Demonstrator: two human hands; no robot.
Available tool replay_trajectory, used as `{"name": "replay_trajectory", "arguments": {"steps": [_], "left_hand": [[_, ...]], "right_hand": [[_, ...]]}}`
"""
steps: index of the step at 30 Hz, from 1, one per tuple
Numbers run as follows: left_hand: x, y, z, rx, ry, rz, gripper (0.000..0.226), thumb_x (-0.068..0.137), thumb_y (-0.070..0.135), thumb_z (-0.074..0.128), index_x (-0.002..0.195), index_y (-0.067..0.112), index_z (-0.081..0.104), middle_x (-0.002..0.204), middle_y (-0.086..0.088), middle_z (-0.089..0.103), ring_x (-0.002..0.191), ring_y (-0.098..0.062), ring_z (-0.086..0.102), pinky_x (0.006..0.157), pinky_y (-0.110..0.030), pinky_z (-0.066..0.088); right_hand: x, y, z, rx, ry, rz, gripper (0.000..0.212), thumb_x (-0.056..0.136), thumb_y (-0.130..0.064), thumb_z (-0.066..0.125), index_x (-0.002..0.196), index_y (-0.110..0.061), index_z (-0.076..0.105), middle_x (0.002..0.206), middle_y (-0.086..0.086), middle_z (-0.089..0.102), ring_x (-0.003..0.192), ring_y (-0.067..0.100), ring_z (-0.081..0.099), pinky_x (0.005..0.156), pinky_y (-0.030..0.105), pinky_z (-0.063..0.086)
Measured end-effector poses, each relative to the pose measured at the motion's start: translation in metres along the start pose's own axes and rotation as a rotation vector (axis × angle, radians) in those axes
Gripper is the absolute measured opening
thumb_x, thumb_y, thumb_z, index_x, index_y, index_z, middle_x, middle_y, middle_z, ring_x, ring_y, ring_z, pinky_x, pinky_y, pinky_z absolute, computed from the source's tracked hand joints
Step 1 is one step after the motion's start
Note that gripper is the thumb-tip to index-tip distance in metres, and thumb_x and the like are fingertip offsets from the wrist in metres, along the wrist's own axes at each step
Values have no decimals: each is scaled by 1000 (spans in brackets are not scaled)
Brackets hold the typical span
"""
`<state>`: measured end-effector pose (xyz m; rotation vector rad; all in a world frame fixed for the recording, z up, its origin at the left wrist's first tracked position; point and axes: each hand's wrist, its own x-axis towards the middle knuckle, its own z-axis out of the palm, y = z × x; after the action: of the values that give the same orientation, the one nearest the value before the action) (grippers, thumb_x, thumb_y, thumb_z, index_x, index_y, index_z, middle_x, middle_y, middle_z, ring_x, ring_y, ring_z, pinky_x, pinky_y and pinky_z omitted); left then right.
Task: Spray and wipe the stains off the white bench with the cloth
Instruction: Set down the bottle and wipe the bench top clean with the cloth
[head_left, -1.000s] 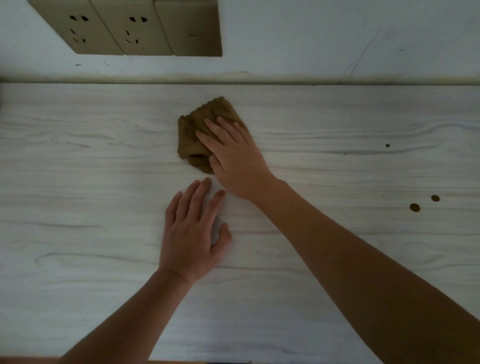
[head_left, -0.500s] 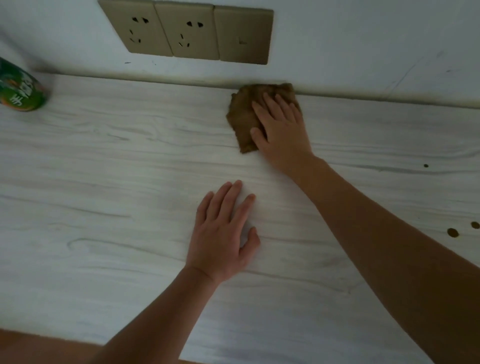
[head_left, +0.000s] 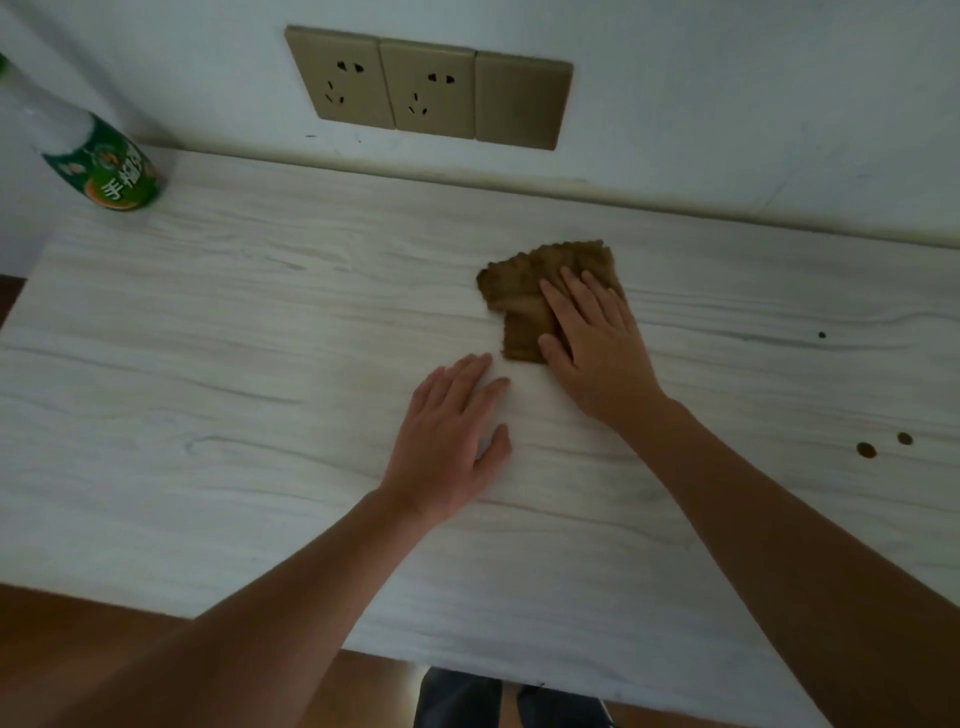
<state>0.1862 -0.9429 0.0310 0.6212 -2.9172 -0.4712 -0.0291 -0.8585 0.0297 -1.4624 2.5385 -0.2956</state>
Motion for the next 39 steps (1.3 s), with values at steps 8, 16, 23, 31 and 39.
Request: {"name": "replay_trajectory", "arguments": {"steps": [8, 16, 23, 31, 39], "left_hand": [[-51, -66, -15, 102, 100, -141, 55, 97, 35, 46, 147, 12, 54, 160, -16, 42, 150, -33, 38, 123, -51, 29], [-49, -67, -16, 112, 87, -148, 56, 96, 35, 49, 148, 14, 52, 161, -14, 41, 152, -30, 34, 123, -50, 29], [-49, -64, -19, 101, 68, -165, 56, 96, 36, 48, 148, 15, 52, 162, -13, 39, 153, -30, 33, 123, -51, 28], [-47, -65, -17, 105, 87, -152, 55, 95, 34, 49, 146, 13, 55, 160, -14, 42, 151, -32, 36, 122, -50, 29], [-48, -66, -19, 107, 68, -152, 55, 95, 33, 51, 147, 14, 53, 161, -15, 41, 151, -32, 34, 124, -48, 26]], "right_hand": [[-3, -8, 2, -48, 17, 101, 61, 101, -44, 31, 158, -24, 25, 167, 5, 18, 154, 25, 10, 125, 41, 0], [57, -73, 16, -14, 44, 122, 61, 100, -41, 28, 157, -22, 28, 166, 9, 20, 154, 30, 13, 125, 45, 5], [-55, -79, 26, 4, -7, -56, 59, 101, -38, 38, 157, -22, 31, 165, 3, 24, 154, 24, 17, 124, 47, 18], [-80, -9, 0, 6, -8, 153, 63, 98, -44, 36, 156, -21, 33, 165, 6, 25, 153, 26, 18, 124, 47, 18], [44, -71, 11, 61, 54, 370, 68, 94, -42, 32, 158, -21, 25, 167, 10, 17, 154, 30, 9, 126, 44, 4]]}}
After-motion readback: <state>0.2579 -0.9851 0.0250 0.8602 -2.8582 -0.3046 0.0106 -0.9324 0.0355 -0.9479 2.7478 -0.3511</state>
